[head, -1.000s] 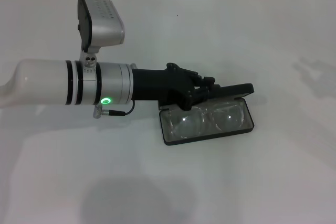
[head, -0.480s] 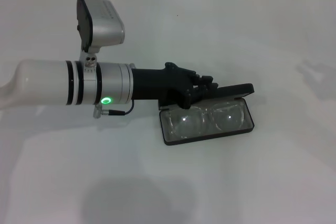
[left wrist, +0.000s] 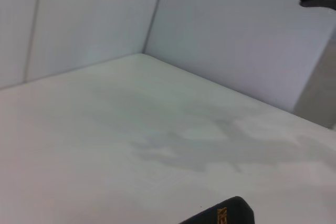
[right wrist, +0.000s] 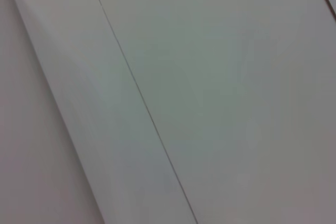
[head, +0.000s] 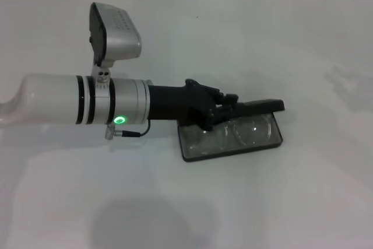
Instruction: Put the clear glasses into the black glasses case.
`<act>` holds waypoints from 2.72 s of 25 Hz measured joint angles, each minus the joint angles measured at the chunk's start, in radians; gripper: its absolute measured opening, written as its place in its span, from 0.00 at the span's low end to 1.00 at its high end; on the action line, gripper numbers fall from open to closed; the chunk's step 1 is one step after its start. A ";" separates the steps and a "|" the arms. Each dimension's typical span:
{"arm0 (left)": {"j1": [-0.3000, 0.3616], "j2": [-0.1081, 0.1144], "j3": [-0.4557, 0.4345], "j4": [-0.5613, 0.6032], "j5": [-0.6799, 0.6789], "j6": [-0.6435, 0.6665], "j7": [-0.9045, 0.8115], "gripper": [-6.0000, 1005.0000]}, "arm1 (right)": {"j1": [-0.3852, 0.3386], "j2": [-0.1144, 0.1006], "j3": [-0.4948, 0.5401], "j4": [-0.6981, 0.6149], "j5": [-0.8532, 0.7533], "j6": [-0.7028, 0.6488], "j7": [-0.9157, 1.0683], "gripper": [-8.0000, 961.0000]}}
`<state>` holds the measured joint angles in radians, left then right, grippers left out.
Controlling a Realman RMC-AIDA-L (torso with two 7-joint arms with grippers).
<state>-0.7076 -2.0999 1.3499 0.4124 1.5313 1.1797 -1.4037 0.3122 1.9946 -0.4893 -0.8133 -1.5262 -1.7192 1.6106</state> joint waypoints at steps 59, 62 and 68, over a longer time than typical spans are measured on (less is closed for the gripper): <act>0.367 0.074 -0.146 0.337 -0.151 0.664 0.145 0.89 | 0.163 0.027 -0.356 0.221 -0.141 -0.237 -0.378 0.91; 0.375 0.075 -0.146 0.335 -0.151 0.664 0.144 0.88 | 0.176 0.027 -0.382 0.221 -0.142 -0.223 -0.375 0.91; 0.382 0.075 -0.146 0.334 -0.151 0.665 0.144 0.88 | 0.190 0.027 -0.403 0.221 -0.140 -0.214 -0.371 0.91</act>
<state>-0.3256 -2.0247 1.2040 0.7460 1.3807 1.8447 -1.2594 0.5024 2.0217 -0.8920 -0.5920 -1.6661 -1.9336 1.2398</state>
